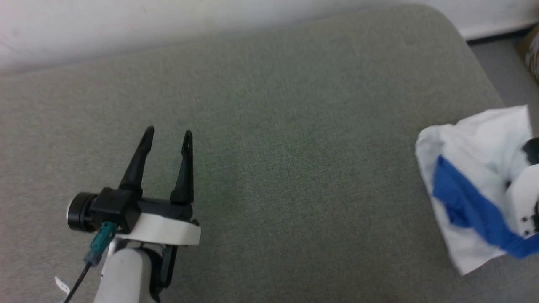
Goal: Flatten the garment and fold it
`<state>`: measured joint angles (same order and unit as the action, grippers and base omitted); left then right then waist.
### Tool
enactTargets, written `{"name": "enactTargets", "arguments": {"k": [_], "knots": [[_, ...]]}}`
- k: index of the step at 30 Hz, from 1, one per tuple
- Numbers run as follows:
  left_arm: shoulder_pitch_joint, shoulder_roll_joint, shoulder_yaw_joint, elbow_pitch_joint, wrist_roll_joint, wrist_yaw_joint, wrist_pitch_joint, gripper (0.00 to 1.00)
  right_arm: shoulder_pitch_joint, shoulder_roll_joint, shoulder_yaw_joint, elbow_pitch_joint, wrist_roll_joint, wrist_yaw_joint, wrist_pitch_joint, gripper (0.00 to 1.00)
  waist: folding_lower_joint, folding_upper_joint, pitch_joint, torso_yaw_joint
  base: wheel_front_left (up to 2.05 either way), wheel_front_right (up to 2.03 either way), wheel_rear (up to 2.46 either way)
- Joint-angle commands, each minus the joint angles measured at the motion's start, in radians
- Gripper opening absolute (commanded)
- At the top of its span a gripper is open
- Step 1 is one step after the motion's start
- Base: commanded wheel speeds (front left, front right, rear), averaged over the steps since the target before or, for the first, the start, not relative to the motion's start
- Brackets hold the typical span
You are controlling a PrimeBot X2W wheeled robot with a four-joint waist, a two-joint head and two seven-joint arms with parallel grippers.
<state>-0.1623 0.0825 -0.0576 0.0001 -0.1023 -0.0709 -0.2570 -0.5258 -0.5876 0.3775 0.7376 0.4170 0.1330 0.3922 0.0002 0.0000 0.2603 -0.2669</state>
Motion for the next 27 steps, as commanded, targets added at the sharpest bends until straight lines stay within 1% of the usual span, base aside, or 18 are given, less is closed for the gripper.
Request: {"name": "enactTargets", "arguments": {"k": [1, 4, 8, 9, 10, 14, 17, 20, 23, 27], "knots": [[-0.020, 0.009, -0.003, -0.003, 0.009, -0.006, -0.005, 1.00, -0.028, -0.011, -0.015, 0.025, -0.012, -0.002, -0.022, 0.00, -0.0002, 0.0000, 0.126, -0.048, 0.00, 0.00, 0.00], [-0.057, 0.018, -0.016, -0.001, 0.017, -0.012, -0.005, 1.00, -0.088, -0.015, -0.063, 0.123, -0.045, -0.002, -0.100, 0.00, -0.0002, 0.0000, 0.161, -0.037, 0.00, 0.00, 0.00], [-0.085, 0.022, -0.030, 0.001, 0.024, -0.016, -0.005, 1.00, -0.144, 0.019, -0.125, 0.229, -0.078, -0.002, -0.173, 0.00, -0.0002, 0.0000, 0.188, -0.024, 0.00, 0.00, 0.00], [-0.088, 0.021, -0.030, 0.003, 0.024, -0.016, -0.005, 1.00, -0.154, 0.028, -0.132, 0.249, -0.092, -0.002, -0.193, 0.45, -0.0002, 0.0000, 0.191, -0.022, 0.00, 0.00, 0.00], [-0.089, 0.021, -0.030, 0.005, 0.022, -0.015, -0.005, 1.00, -0.162, 0.037, -0.141, 0.268, -0.101, -0.002, -0.212, 1.00, -0.0002, 0.0000, 0.192, -0.020, 0.00, 0.00, 0.00], [-0.086, 0.018, -0.025, 0.018, 0.013, -0.013, -0.005, 1.00, -0.183, 0.058, -0.198, 0.335, -0.141, -0.002, -0.340, 1.00, -0.0002, 0.0000, 0.177, -0.013, 0.00, 0.00, 0.00], [-0.070, 0.011, -0.022, 0.028, 0.002, -0.011, -0.005, 1.00, -0.183, 0.057, -0.246, 0.380, -0.191, -0.002, -0.440, 1.00, -0.0002, 0.0000, 0.139, -0.008, 0.00, 0.00, 0.00], [-0.047, 0.004, -0.021, 0.039, -0.010, -0.011, -0.005, 1.00, -0.166, 0.052, -0.271, 0.401, -0.239, -0.002, -0.528, 1.00, -0.0002, 0.0000, 0.089, 0.000, 0.00, 0.00, 0.00], [-0.024, -0.005, -0.018, 0.048, -0.024, -0.007, -0.005, 1.00, -0.147, 0.058, -0.300, 0.385, -0.269, -0.002, -0.604, 1.00, -0.0002, 0.0000, 0.031, 0.013, 0.00, 0.00, 0.00], [0.015, -0.015, -0.008, 0.056, -0.042, 0.005, -0.005, 1.00, -0.097, 0.105, -0.344, 0.285, -0.283, -0.002, -0.644, 1.00, -0.0002, 0.0000, -0.042, 0.033, 0.00, 0.00, 0.00]]}}
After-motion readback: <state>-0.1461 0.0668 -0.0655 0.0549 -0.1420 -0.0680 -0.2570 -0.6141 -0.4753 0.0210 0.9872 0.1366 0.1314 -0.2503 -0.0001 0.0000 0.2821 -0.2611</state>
